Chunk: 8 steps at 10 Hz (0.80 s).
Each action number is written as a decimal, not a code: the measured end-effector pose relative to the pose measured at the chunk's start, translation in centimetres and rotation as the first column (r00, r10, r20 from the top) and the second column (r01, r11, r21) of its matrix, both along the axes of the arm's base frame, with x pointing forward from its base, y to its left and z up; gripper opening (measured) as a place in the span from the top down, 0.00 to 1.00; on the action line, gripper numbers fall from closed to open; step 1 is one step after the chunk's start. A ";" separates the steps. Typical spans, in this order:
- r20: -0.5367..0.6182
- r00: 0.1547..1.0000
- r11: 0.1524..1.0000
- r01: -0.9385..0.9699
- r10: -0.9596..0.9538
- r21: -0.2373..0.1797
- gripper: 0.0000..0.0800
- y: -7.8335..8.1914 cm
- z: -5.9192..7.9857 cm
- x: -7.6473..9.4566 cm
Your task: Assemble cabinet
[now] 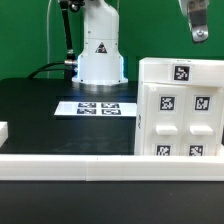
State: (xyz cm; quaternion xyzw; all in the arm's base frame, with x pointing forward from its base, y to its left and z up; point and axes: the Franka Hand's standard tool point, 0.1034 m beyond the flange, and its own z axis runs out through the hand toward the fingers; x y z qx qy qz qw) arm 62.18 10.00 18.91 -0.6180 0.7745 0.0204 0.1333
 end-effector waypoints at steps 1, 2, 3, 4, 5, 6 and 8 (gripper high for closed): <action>-0.005 1.000 1.000 -0.004 0.004 0.000 0.00 0.1 -0.2 -0.1; -0.037 0.995 0.996 -0.090 0.089 -0.014 0.00 0.4 -0.7 -0.5; -0.046 0.944 0.941 -0.329 0.326 -0.074 0.00 0.5 -0.6 -0.4; -0.030 0.870 0.864 -0.492 0.492 -0.108 0.00 0.5 -0.3 0.0; -0.027 0.782 0.774 -0.620 0.622 -0.127 0.00 0.6 -0.2 0.1; -0.024 0.727 0.719 -0.683 0.686 -0.131 0.00 0.5 0.0 0.3; -0.015 0.554 0.544 -0.821 0.832 -0.170 0.00 0.5 -0.1 0.3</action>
Offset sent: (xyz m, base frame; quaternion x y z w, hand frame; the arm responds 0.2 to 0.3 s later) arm 0.0059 -0.0022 0.0055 -0.0294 0.0315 -0.3481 0.9365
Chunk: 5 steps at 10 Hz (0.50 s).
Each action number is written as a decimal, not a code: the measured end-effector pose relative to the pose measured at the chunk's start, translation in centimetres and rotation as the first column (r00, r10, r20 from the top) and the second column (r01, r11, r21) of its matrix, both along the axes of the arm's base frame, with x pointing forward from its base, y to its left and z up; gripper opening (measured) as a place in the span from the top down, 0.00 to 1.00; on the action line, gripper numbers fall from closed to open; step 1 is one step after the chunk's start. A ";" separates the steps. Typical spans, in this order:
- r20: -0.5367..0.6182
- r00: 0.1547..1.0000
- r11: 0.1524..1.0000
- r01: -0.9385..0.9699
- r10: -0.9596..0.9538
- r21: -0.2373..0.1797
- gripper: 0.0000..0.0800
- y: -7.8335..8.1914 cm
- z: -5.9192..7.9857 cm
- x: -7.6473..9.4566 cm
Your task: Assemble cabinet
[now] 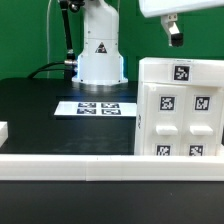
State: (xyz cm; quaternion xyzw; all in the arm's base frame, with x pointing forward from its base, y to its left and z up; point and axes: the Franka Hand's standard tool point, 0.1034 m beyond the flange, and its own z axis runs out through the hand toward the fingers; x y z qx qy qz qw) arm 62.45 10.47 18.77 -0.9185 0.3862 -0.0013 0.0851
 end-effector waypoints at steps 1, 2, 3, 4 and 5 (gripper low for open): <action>0.014 0.995 0.995 -0.096 0.096 -0.009 0.00 0.0 0.0 0.0; 0.035 0.968 0.968 -0.249 0.250 -0.028 0.00 -0.1 0.0 0.0; 0.050 0.919 0.919 -0.387 0.391 -0.072 0.00 -0.1 -0.1 0.1; 0.057 0.821 0.821 -0.560 0.568 -0.113 0.00 -0.1 -0.1 0.1; 0.056 0.727 0.727 -0.673 0.684 -0.138 0.00 -0.1 -0.1 0.1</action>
Offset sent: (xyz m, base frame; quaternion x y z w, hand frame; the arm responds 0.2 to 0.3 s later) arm -0.0024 0.0010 0.0020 -0.0296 0.0366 -0.4253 0.9038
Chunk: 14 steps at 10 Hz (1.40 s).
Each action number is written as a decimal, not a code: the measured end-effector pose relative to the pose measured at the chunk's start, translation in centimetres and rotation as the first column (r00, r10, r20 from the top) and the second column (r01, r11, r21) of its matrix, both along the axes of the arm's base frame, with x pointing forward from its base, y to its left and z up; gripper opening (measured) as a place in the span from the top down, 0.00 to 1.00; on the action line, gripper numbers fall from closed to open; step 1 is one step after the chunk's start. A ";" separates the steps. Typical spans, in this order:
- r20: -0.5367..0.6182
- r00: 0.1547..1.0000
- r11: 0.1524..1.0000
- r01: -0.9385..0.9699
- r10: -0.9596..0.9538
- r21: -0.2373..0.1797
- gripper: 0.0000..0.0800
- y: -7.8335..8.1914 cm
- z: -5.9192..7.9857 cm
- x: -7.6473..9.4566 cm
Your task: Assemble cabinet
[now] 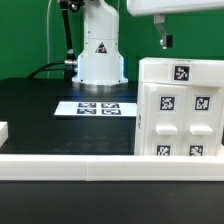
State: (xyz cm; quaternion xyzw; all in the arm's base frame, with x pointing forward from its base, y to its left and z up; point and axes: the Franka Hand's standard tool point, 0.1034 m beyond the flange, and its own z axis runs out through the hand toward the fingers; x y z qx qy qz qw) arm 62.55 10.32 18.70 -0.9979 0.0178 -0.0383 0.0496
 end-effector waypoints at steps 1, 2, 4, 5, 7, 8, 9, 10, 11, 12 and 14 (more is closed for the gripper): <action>0.013 0.990 0.990 -0.139 0.139 -0.022 0.00 -0.1 0.1 0.1; 0.020 0.969 0.969 -0.244 0.244 -0.034 0.00 -0.1 0.0 0.1; 0.029 0.886 0.885 -0.460 0.463 -0.067 0.00 -0.5 0.0 0.1; 0.029 0.866 0.865 -0.496 0.499 -0.073 0.00 -0.5 0.0 0.1; 0.027 0.719 0.717 -0.688 0.695 -0.114 0.00 -0.5 -0.5 -0.1; 0.018 0.623 0.620 -0.774 0.782 -0.129 0.00 -0.6 -0.6 -0.2; 0.007 0.538 0.533 -0.835 0.843 -0.139 0.00 -0.7 -0.8 -0.3; 0.001 0.497 0.493 -0.859 0.868 -0.140 0.00 -0.9 -1.1 -0.3; -0.009 0.415 0.410 -0.901 0.910 -0.146 0.00 -1.1 -1.5 -0.4; -0.013 0.373 0.367 -0.918 0.928 -0.146 0.00 -1.3 -1.9 -0.6; -0.017 0.383 0.377 -0.915 0.924 -0.142 0.00 -1.4 -2.5 -0.7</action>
Offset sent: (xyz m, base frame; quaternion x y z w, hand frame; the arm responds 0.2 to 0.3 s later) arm 0.0000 0.0000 0.0000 0.0000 0.0000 -0.3523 0.9359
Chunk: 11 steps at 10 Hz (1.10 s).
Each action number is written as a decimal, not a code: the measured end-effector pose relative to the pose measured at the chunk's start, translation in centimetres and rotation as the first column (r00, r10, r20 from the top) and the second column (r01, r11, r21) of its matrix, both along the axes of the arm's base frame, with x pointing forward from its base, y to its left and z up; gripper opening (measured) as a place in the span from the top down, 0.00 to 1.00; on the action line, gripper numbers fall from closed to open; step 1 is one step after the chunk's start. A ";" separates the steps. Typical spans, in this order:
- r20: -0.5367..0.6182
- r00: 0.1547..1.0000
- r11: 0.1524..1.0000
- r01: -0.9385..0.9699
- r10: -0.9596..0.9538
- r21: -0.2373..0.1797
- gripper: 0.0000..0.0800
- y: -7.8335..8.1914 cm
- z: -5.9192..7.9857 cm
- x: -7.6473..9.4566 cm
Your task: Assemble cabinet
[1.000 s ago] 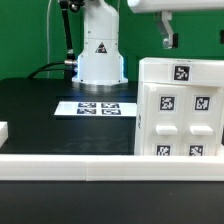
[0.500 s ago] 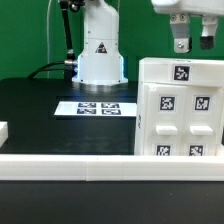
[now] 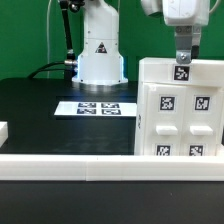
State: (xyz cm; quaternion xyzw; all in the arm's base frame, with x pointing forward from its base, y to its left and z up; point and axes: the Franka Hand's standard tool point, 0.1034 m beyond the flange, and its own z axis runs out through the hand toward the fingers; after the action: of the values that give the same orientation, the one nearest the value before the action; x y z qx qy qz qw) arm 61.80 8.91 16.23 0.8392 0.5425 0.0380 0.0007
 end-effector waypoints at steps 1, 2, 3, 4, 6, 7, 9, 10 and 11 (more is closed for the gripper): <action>0.000 1.000 1.000 0.001 -0.001 -0.001 0.00 -0.1 -0.5 -0.1; -0.001 1.000 1.000 0.004 -0.004 -0.002 0.00 -0.2 -0.9 -0.2; -0.001 1.000 1.000 0.007 -0.007 -0.002 0.00 -0.2 -0.9 -0.2; -0.002 1.000 1.000 0.016 -0.016 -0.002 0.14 -0.2 -0.9 -0.2; -0.001 1.000 1.000 0.019 -0.019 -0.002 0.31 -0.4 -0.9 -0.1; -0.002 1.000 1.000 0.029 -0.029 -0.001 0.30 -0.4 -0.9 -0.1; -0.005 0.995 0.995 0.097 -0.097 0.004 0.30 -0.4 -0.9 -0.1; -0.010 0.981 0.980 0.196 -0.196 0.011 0.30 -0.4 -0.9 -0.1; -0.016 0.954 0.954 0.300 -0.300 0.017 0.30 -0.4 -0.9 -0.1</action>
Offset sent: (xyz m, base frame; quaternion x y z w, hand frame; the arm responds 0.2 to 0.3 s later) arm -0.0004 0.0018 0.0016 -0.0124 -0.0068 0.0085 0.9999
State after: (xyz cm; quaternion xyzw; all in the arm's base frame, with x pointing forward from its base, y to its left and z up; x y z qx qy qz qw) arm 61.68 8.52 15.30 0.9119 0.4086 0.0372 -0.0052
